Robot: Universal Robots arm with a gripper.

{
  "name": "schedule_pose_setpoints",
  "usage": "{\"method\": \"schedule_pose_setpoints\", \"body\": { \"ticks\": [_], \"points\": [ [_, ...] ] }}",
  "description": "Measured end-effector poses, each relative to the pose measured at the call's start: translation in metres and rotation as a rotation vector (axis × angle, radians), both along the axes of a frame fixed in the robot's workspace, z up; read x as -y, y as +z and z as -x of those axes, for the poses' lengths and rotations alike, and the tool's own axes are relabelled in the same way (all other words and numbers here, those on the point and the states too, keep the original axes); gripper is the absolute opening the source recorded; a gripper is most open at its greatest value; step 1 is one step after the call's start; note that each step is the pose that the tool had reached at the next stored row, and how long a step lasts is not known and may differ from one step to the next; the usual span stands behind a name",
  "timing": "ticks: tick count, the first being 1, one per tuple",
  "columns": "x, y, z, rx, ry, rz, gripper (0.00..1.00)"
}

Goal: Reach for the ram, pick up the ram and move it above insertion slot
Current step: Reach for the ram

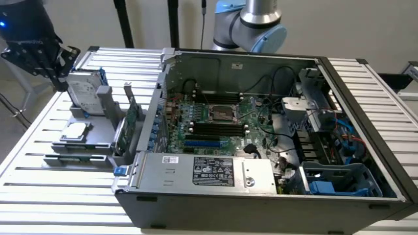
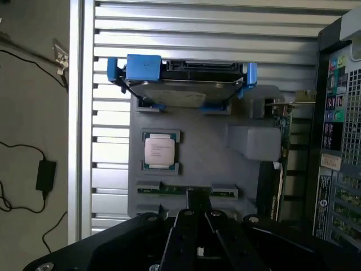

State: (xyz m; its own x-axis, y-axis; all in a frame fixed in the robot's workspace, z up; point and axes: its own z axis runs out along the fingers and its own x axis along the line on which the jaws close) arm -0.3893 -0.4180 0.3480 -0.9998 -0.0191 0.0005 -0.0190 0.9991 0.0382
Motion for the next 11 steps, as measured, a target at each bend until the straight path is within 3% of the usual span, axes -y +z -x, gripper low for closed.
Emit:
{"method": "schedule_pose_setpoints", "body": {
  "ticks": [6, 11],
  "points": [
    [0.0258, -0.0048, -0.003, -0.0001, 0.0, 0.0001, 0.11],
    [0.0403, -0.0111, -0.007, 0.0, 0.0, 0.0001, 0.11]
  ]
}}
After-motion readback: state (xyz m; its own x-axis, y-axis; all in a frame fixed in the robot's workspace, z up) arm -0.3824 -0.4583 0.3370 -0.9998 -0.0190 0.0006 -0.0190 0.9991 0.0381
